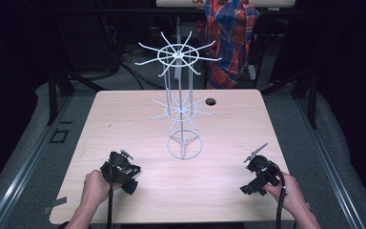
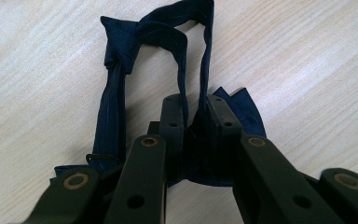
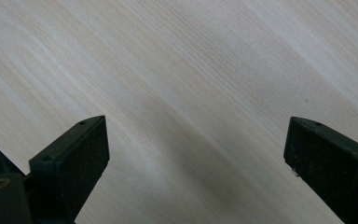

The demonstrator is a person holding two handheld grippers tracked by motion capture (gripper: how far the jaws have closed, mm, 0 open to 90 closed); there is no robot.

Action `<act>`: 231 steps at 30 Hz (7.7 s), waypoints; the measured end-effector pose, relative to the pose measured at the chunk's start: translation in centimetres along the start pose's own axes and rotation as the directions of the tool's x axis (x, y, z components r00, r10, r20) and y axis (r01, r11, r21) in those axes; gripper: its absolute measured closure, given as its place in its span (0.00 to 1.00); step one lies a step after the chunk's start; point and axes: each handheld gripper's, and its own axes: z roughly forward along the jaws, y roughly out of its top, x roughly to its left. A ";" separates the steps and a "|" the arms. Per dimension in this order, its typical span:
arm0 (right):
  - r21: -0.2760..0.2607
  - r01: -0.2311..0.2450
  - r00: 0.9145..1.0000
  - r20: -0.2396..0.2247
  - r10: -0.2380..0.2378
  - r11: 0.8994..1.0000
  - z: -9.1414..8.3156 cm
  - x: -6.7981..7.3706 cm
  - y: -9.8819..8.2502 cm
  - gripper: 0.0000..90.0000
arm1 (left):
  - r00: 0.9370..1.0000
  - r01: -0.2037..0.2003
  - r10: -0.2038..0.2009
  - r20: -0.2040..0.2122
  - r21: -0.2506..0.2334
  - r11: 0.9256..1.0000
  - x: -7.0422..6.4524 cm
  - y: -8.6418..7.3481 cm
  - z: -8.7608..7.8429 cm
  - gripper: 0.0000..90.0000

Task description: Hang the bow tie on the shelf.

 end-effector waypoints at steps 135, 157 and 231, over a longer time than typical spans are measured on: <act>0.051 0.010 1.000 0.002 -0.010 0.999 0.2 -0.3 -0.1 0.07 | 0.994 0.050 0.032 0.107 -0.680 0.731 -0.5 3.3 -10.6 0.96; 0.053 0.009 1.000 0.006 -0.009 0.999 0.1 -0.3 -0.2 0.07 | 0.995 0.026 0.055 0.089 -0.720 0.693 -1.8 4.6 -10.9 0.96; 0.056 0.012 1.000 -0.005 -0.012 0.998 0.0 -0.4 -0.3 0.07 | 0.986 0.008 0.100 0.130 -0.646 0.763 -3.1 9.7 -5.8 0.92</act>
